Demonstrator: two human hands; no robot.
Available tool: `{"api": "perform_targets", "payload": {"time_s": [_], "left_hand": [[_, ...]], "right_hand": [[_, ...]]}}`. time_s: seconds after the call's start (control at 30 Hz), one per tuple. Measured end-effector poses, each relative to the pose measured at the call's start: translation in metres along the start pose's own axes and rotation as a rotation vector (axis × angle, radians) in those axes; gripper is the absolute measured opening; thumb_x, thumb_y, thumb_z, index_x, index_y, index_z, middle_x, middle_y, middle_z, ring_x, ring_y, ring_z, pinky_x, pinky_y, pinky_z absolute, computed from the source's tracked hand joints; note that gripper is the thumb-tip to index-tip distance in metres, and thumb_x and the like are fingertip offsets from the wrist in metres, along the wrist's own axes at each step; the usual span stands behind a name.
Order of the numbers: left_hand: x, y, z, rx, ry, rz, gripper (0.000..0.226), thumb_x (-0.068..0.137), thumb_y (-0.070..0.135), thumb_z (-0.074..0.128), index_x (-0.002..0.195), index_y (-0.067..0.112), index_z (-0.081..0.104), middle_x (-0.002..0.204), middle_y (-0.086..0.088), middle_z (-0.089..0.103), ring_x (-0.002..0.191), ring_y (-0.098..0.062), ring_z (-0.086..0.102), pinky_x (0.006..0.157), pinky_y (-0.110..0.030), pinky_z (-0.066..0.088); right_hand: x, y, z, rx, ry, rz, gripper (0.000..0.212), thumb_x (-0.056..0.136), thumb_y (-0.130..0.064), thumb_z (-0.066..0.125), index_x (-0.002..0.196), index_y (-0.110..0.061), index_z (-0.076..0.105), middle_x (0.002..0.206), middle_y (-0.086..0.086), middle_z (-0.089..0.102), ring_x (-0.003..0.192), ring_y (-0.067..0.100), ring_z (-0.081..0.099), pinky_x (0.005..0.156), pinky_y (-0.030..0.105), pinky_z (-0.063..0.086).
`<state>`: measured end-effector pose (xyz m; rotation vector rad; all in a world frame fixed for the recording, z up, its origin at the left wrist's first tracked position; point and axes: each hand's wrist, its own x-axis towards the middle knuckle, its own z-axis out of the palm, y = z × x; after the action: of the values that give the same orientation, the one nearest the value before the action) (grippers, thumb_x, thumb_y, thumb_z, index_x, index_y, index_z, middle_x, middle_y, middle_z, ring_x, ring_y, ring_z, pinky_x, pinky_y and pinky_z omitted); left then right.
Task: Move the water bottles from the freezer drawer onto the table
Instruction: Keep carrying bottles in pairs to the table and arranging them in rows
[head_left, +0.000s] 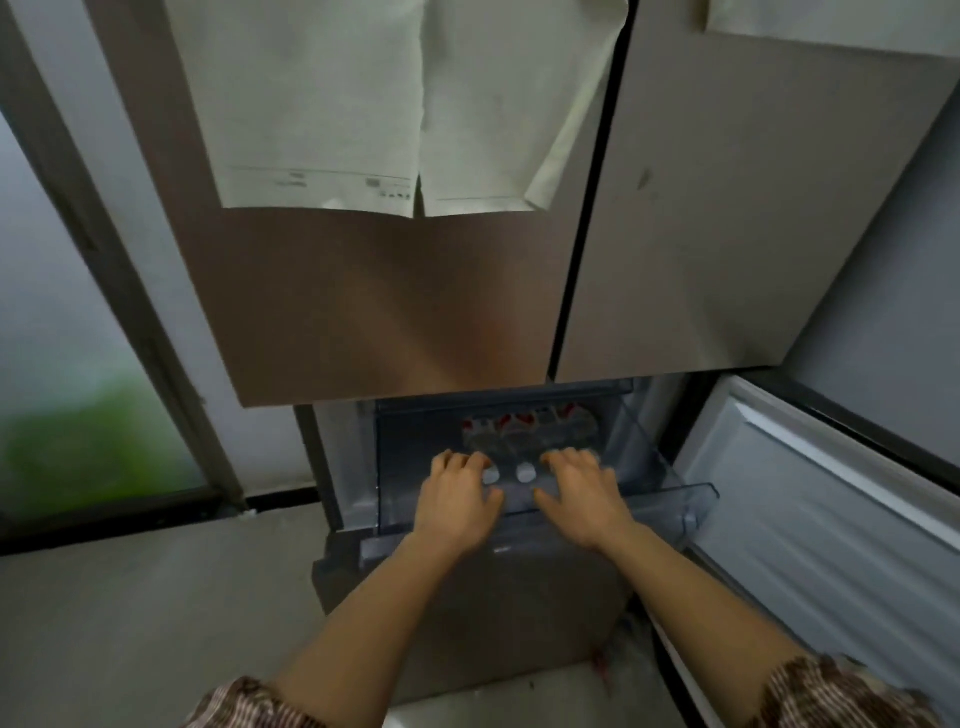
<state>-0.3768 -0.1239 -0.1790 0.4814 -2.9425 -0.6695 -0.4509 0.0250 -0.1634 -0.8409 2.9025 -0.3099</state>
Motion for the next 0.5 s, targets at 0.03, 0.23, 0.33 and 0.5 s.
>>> {"api": "perform_targets", "payload": {"time_s": [0.03,0.23,0.33,0.5], "left_hand": [[0.015,0.001,0.006,-0.002,-0.048,-0.034,0.042,0.091,0.034,0.049,0.128,0.016,0.05,0.132,-0.008,0.055,0.13,-0.028,0.037,0.101,-0.039,0.039],[0.093,-0.005,0.041,-0.091,-0.311,-0.3,0.044,0.097,0.039,0.037,0.119,0.009,0.059,0.126,-0.018,0.061,0.115,-0.034,0.056,0.098,-0.038,0.04],[0.121,-0.015,0.062,-0.173,-0.378,-0.412,0.043,0.098,0.037,0.04,0.122,0.006,0.058,0.128,-0.018,0.059,0.116,-0.032,0.056,0.095,-0.034,0.044],[0.143,-0.02,0.097,-0.539,-0.36,-0.605,0.026,0.096,0.021,0.049,0.101,-0.001,0.061,0.108,-0.024,0.063,0.093,-0.037,0.061,0.067,-0.035,0.045]], "right_hand": [[0.016,0.006,0.002,-0.007,-0.043,-0.004,0.045,0.092,-0.038,0.048,0.132,-0.017,0.044,0.132,0.006,0.048,0.124,0.027,0.038,0.099,0.043,0.034],[0.098,0.031,0.031,0.074,-0.336,0.058,0.041,0.092,-0.036,0.048,0.126,-0.013,0.051,0.13,0.013,0.054,0.115,0.031,0.052,0.094,0.042,0.045],[0.126,0.04,0.052,0.116,-0.409,0.097,0.043,0.096,-0.034,0.044,0.132,-0.012,0.047,0.135,0.013,0.052,0.12,0.031,0.05,0.098,0.039,0.043],[0.153,0.048,0.078,0.194,-0.483,0.19,0.043,0.095,-0.032,0.047,0.129,-0.007,0.051,0.132,0.016,0.054,0.12,0.031,0.052,0.099,0.036,0.04]]}}
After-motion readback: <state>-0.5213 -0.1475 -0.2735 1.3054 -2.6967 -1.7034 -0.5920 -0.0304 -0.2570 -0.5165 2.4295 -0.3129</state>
